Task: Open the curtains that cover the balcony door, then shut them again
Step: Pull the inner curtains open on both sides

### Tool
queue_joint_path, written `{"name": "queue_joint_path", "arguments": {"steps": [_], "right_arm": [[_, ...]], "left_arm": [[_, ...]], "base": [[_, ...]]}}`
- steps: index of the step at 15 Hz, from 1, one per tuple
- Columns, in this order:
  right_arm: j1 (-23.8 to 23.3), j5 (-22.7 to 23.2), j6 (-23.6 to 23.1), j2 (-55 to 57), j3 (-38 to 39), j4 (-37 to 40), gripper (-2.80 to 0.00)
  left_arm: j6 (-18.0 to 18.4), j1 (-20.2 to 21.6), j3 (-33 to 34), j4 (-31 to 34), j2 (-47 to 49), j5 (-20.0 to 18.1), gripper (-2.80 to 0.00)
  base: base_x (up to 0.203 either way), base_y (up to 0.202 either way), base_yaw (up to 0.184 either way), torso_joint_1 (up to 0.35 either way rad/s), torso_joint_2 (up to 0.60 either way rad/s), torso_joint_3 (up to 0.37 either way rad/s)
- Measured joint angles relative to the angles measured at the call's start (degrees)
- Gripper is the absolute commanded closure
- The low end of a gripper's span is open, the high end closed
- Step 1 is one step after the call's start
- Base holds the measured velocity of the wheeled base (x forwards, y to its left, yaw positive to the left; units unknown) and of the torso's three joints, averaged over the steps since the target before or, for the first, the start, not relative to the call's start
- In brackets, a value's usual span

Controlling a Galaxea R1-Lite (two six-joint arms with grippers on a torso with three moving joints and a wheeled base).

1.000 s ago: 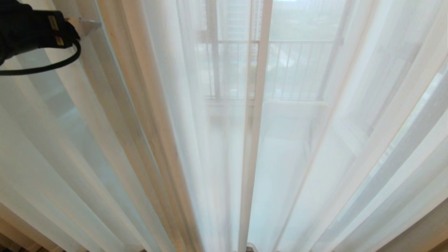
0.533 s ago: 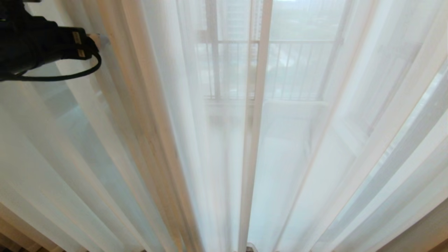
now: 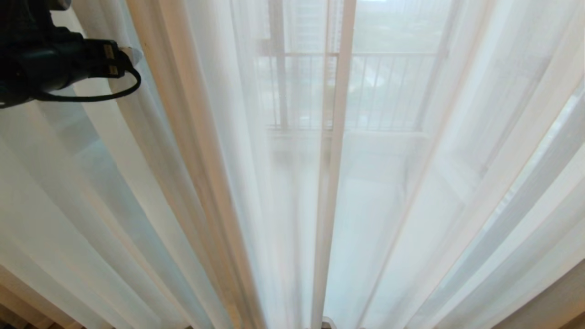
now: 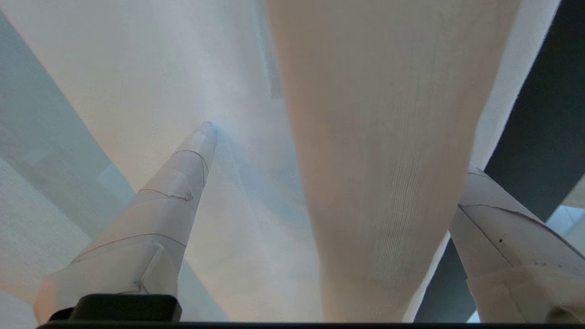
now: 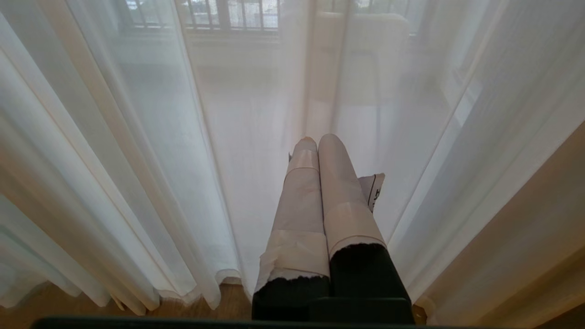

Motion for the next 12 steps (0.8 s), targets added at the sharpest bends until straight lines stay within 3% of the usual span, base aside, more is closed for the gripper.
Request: {"name": "queue_joint_path", "arguments": {"steps": [3, 4, 12], "right_arm": [[0.0, 0.0, -0.02, 0.0, 0.0, 0.0, 0.0], [0.0, 0.01, -0.02, 0.0, 0.0, 0.0, 0.0], [0.0, 0.02, -0.02, 0.0, 0.0, 0.0, 0.0]], "left_arm": [[-0.31, 0.07, -0.23, -0.34, 0.81, 0.08, -2.8], [-0.97, 0.02, -0.23, -0.75, 0.96, 0.01, 0.0], [-2.44, -0.21, -0.25, -0.75, 0.45, 0.17, 0.0]], "base": [[0.0, 0.0, 0.0, 0.0, 0.0, 0.0], [0.0, 0.0, 0.0, 0.0, 0.0, 0.0], [0.0, 0.0, 0.0, 0.0, 0.0, 0.0]]}}
